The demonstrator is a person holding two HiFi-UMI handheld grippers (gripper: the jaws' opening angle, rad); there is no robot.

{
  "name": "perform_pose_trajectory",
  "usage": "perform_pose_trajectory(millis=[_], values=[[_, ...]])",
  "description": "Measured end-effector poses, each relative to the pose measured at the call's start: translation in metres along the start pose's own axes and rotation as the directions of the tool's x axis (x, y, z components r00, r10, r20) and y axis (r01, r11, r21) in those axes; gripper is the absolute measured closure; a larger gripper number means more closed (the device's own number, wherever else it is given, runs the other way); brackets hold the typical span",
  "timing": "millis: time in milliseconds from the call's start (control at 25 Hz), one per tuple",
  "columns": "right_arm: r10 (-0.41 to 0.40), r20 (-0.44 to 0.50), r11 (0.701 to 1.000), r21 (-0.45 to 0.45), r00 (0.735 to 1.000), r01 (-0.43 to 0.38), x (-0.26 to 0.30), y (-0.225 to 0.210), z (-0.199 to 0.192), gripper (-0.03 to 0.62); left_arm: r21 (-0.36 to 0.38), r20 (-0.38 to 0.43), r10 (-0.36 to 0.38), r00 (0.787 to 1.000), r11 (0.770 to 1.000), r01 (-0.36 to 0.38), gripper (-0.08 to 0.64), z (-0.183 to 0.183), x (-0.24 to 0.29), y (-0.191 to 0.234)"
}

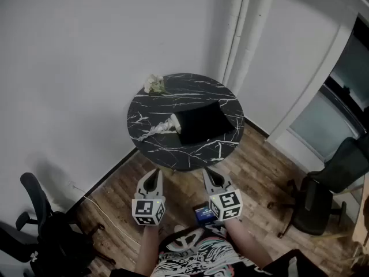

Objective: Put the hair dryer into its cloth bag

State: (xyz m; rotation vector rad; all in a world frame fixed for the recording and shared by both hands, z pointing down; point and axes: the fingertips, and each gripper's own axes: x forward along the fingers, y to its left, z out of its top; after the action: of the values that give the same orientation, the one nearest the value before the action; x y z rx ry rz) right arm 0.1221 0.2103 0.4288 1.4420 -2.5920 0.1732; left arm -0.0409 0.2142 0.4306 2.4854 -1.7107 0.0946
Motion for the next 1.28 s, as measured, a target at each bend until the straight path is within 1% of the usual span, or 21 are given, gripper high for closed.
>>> perform_pose_trajectory(millis=[120, 360, 440, 640, 840, 1080, 1280], values=[[0.015, -0.001, 1.0, -0.004, 1.0, -0.015, 0.001, 0.012, -0.001, 0.572, 0.015, -0.027, 0.018, 0.999, 1.0, -0.018, 0.546, -0.007, -0.005, 0.002], [0.021, -0.005, 0.999, -0.025, 1.0, -0.022, -0.002, 0.026, -0.004, 0.574, 0.075, -0.06, 0.019, 0.998, 0.997, -0.014, 0.546, -0.018, -0.014, 0.004], [0.019, -0.005, 1.0, -0.018, 1.0, -0.019, -0.007, 0.029, -0.005, 0.572, 0.073, -0.062, 0.022, 0.998, 0.997, -0.018, 0.546, -0.019, -0.019, 0.005], [0.008, 0.023, 0.999, 0.03, 1.0, -0.009, -0.017, 0.031, -0.004, 0.572, 0.036, -0.028, 0.019, 0.999, 0.999, -0.018, 0.546, -0.016, -0.03, 0.007], [-0.013, 0.014, 0.999, 0.038, 1.0, 0.013, -0.015, 0.024, -0.007, 0.572, 0.031, -0.046, 0.037, 0.998, 0.999, -0.035, 0.546, -0.02, -0.028, 0.013], [-0.016, -0.018, 0.998, 0.063, 1.0, 0.017, 0.013, 0.018, -0.019, 0.572, 0.024, -0.097, 0.032, 0.995, 0.999, -0.029, 0.546, -0.039, -0.01, 0.03], [-0.008, -0.03, 0.996, 0.085, 1.0, 0.011, 0.062, 0.002, -0.016, 0.572, 0.023, -0.114, 0.036, 0.993, 0.999, -0.033, 0.546, -0.04, 0.031, 0.061]])
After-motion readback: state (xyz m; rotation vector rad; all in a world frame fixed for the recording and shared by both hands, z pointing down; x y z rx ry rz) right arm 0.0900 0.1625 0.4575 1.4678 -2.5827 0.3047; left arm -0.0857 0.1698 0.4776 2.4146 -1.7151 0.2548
